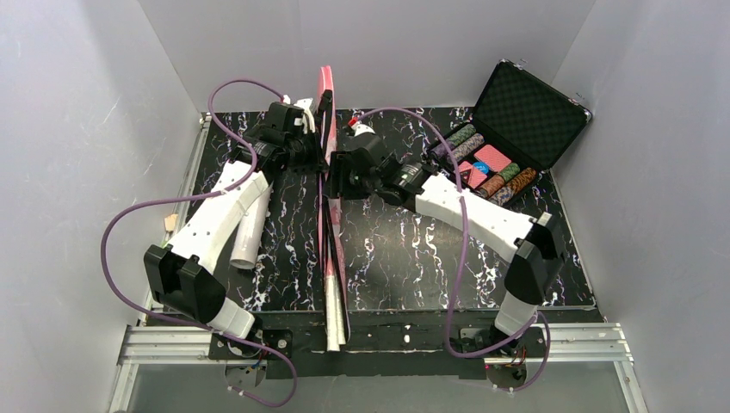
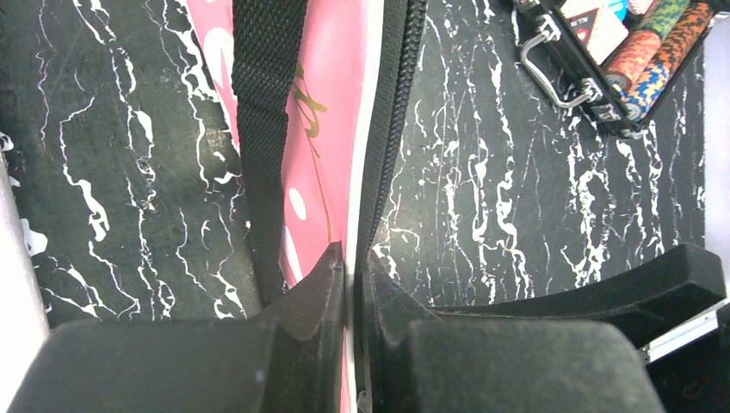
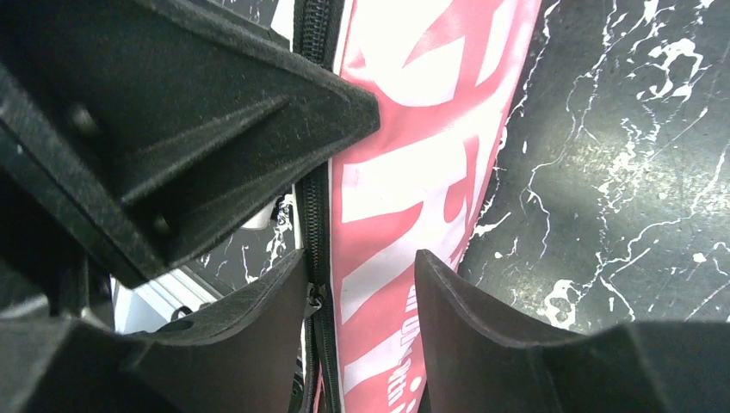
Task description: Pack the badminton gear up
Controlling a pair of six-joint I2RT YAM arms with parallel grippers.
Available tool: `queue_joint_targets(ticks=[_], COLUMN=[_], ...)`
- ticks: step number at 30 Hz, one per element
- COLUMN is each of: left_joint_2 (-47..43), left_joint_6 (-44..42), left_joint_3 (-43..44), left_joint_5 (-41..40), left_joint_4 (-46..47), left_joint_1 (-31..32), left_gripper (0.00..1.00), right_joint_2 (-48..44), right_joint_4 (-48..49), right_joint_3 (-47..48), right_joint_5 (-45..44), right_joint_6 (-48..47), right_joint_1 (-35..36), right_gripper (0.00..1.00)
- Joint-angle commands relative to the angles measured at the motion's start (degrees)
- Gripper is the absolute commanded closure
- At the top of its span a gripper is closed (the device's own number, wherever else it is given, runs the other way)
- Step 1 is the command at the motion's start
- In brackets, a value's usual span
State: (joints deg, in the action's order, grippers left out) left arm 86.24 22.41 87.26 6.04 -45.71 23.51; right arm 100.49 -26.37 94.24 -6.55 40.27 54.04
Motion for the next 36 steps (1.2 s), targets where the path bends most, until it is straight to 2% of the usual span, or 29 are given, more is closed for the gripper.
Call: queue_joint_targets(ticks=[1,4,8,17,23,32,36], left_joint_2=[-3.57,-3.26,-3.15,-3.62,-3.42,-3.69,-3.81], left_joint_6=[2.24,2.59,2.68,2.24,2.20,1.17,0.61], left_joint_3=[4.14,4.50,4.55,3.43,3.34,2.28,1.51], left_joint_5=[-0.09,-0.25,0.02,0.30,0.64,1.27,0.99], left_joint_4=[2.72,2.81,3.00,3.83,4.09,4.84,5.10], left_joint_1=[0.36,0.44,0.40,0.40,0.44,1.25,1.63], left_gripper=[1.00,1.00,1.00,1.00,1.00,1.00,1.00], right_joint_2=[-4.99,-5.31,-2.94,-8.40,-9.98,-8.58,-8.17], right_joint_4=[6.86,9.24,6.73,16.43,18.06,17.80,20.36], right_joint_3=[-4.11,-5.27,-3.14,-14.07,-17.06,-13.10,-13.35], right_joint_5=[-3.50,-2.31,0.10,9.55,11.49,11.51,13.66], right_joint_6=[-0.07,0.05,0.99,6.22,9.03,8.63,9.52], right_joint_1=[0.32,0.28,0.28,0.25,0.28,-1.14,-1.82], right_gripper=[0.45,0.45,0.45,0.48,0.54,0.60,0.59])
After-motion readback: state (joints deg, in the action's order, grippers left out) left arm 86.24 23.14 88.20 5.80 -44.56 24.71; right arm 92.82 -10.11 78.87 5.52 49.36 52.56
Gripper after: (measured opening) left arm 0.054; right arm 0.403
